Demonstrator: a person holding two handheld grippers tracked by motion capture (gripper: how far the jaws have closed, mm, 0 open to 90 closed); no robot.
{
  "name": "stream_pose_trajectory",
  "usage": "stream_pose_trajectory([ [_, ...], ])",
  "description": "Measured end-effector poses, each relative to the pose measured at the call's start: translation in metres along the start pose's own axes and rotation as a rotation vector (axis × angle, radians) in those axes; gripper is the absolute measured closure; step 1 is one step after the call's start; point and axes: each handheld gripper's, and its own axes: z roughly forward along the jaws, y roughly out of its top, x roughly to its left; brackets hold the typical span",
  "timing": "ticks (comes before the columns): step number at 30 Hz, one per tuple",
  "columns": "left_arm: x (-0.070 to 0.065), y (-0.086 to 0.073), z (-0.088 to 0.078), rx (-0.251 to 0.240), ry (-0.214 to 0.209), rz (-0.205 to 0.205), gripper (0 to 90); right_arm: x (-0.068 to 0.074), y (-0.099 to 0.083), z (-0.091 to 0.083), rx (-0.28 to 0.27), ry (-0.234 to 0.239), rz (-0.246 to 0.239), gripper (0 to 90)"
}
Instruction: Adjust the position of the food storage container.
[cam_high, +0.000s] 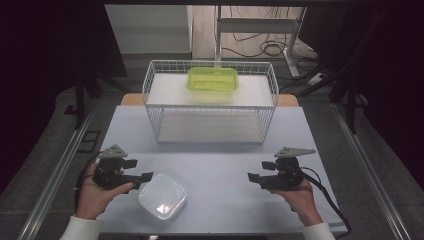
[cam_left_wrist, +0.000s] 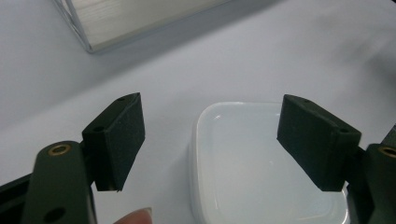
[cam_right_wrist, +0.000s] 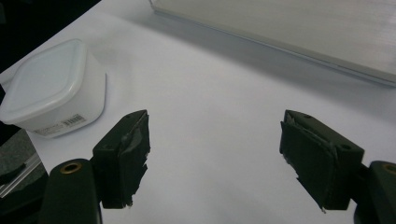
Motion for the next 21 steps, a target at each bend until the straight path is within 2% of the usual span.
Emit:
stream_pose_trajectory([
  [6,-0.001,0.003,-0.003,0.019,-0.012,0.011,28.1,-0.001,-0.005,0.003,0.024,0.014,0.028,24.4],
  [10,-0.003,0.000,-0.006,0.033,-0.034,0.010,31.8,-0.001,-0.005,0.006,0.027,0.022,0.027,24.6],
  [14,-0.003,-0.007,-0.008,0.072,-0.040,0.005,35.2,-0.002,-0.005,0.009,0.036,0.030,0.035,24.6],
  [16,-0.006,-0.009,-0.009,0.098,-0.052,0.017,36.7,-0.001,-0.005,0.009,0.031,0.039,0.035,24.7],
  [17,-0.008,-0.011,-0.010,0.113,-0.066,0.026,41.6,-0.002,-0.004,0.008,0.024,0.046,0.038,24.8],
  [19,-0.013,-0.015,-0.008,0.153,-0.087,0.065,43.2,-0.003,-0.003,0.007,0.021,0.047,0.043,24.8],
  [21,-0.018,-0.020,-0.007,0.187,-0.093,0.095,51.2,-0.004,-0.002,0.006,0.014,0.050,0.049,24.9],
])
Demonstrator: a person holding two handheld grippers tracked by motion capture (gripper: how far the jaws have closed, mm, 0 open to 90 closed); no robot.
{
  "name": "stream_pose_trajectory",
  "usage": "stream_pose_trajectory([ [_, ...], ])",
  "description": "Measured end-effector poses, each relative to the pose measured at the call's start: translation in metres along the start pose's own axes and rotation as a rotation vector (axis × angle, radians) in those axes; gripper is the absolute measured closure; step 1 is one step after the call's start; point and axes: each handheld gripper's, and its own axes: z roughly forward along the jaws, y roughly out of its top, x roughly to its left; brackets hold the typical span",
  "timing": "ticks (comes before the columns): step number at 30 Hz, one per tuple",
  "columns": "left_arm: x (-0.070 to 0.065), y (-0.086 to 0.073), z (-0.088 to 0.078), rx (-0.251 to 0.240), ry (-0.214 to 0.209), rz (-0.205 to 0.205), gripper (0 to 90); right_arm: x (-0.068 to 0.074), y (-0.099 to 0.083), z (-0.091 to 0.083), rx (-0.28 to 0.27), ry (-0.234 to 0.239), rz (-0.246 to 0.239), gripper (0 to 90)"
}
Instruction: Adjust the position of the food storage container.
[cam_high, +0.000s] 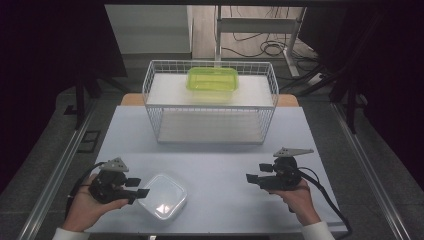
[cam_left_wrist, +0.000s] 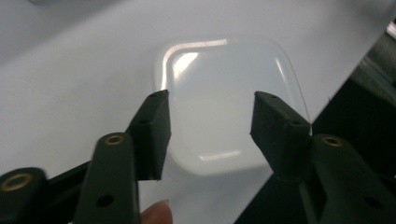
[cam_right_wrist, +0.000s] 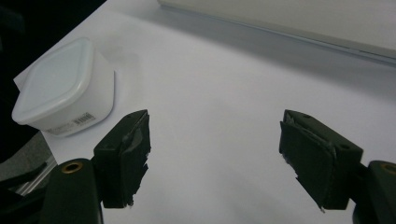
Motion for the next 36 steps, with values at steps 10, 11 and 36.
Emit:
stream_pose_trajectory([
  [10,-0.013,-0.017,0.010,0.142,-0.085,0.026,80.8,0.001,-0.002,0.002,0.019,-0.007,-0.007,24.9],
  [11,-0.015,-0.019,0.012,0.154,-0.094,0.031,83.7,0.001,-0.002,0.003,0.020,-0.009,-0.008,24.9],
  [36,-0.026,-0.015,0.071,0.259,-0.118,0.063,89.8,-0.003,-0.006,0.001,0.049,-0.049,-0.007,24.9],
])
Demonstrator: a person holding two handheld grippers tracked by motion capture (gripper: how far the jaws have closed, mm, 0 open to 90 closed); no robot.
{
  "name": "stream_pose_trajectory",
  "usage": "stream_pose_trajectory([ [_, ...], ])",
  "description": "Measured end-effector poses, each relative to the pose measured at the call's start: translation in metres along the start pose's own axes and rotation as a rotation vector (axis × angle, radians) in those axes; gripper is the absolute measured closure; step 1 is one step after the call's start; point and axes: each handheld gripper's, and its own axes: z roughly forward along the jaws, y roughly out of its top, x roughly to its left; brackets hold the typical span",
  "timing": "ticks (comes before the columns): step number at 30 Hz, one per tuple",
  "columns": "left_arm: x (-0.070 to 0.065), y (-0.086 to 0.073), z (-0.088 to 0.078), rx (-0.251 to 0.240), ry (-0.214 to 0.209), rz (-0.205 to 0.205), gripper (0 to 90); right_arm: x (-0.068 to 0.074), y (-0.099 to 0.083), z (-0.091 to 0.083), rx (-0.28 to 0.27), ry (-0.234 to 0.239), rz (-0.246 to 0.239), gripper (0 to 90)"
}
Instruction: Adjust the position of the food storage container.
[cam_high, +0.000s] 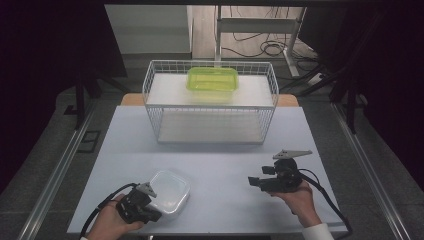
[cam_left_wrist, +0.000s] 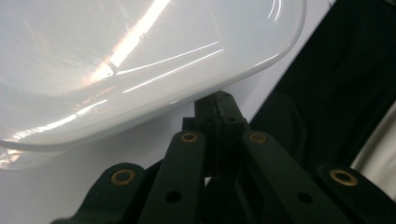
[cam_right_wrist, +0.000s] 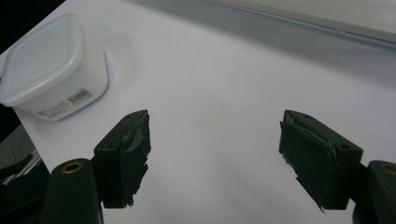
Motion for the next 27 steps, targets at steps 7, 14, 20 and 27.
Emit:
stream_pose_trajectory([
  [7,0.003,0.026,0.006,-0.032,-0.001,-0.009,89.9,-0.001,0.000,0.001,0.002,0.007,0.007,25.0],
  [14,0.007,0.043,0.015,-0.053,0.004,-0.044,89.9,-0.002,0.000,0.002,0.002,0.009,0.010,25.3],
  [20,0.008,0.042,0.014,-0.065,0.000,-0.071,89.9,-0.002,-0.001,0.001,0.002,0.008,0.013,25.5],
  [27,0.015,0.017,-0.035,-0.160,0.030,-0.146,89.7,-0.002,-0.001,0.001,-0.007,0.011,0.019,25.8],
])
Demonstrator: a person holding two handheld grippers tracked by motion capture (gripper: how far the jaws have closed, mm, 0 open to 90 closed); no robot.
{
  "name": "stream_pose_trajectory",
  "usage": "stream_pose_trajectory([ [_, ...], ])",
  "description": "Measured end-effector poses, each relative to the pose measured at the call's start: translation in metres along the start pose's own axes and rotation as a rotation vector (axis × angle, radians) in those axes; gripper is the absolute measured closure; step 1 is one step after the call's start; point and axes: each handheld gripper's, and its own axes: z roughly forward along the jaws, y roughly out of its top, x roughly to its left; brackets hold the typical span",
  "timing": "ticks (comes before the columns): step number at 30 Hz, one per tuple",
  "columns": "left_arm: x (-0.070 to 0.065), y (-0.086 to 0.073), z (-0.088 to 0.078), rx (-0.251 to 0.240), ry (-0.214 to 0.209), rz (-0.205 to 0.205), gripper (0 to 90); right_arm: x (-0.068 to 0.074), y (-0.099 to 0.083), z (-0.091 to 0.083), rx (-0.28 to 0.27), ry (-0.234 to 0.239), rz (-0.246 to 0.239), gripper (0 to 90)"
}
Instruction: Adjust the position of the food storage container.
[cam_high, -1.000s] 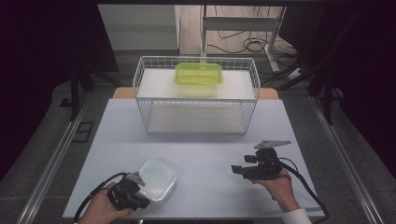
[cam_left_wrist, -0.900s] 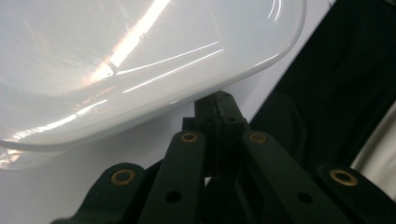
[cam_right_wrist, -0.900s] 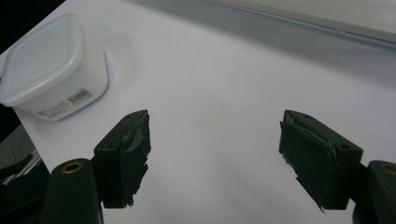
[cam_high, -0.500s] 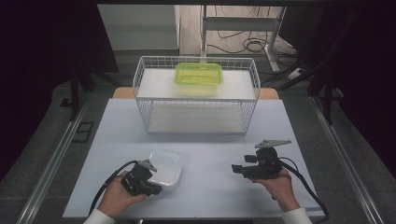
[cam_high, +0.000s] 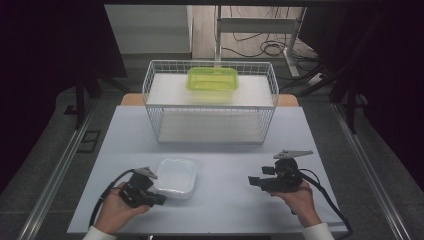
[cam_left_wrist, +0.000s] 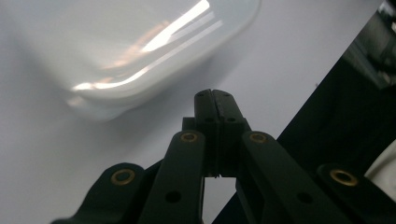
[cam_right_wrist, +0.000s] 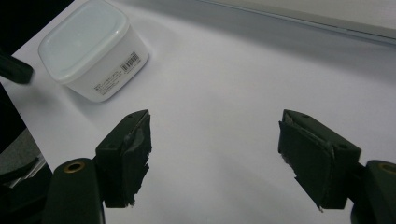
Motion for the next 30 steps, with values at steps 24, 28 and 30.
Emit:
stream_pose_trajectory([
  [24,0.064,0.015,0.029,0.028,0.026,-0.181,89.8,0.000,0.000,-0.003,-0.009,-0.015,0.011,27.0],
  [28,0.061,0.018,0.034,0.020,0.019,-0.182,89.9,0.000,0.000,-0.002,-0.012,-0.019,0.010,27.0],
  [30,0.058,0.020,0.037,0.021,0.012,-0.179,89.9,0.000,0.001,-0.001,-0.011,-0.016,0.012,27.0],
])
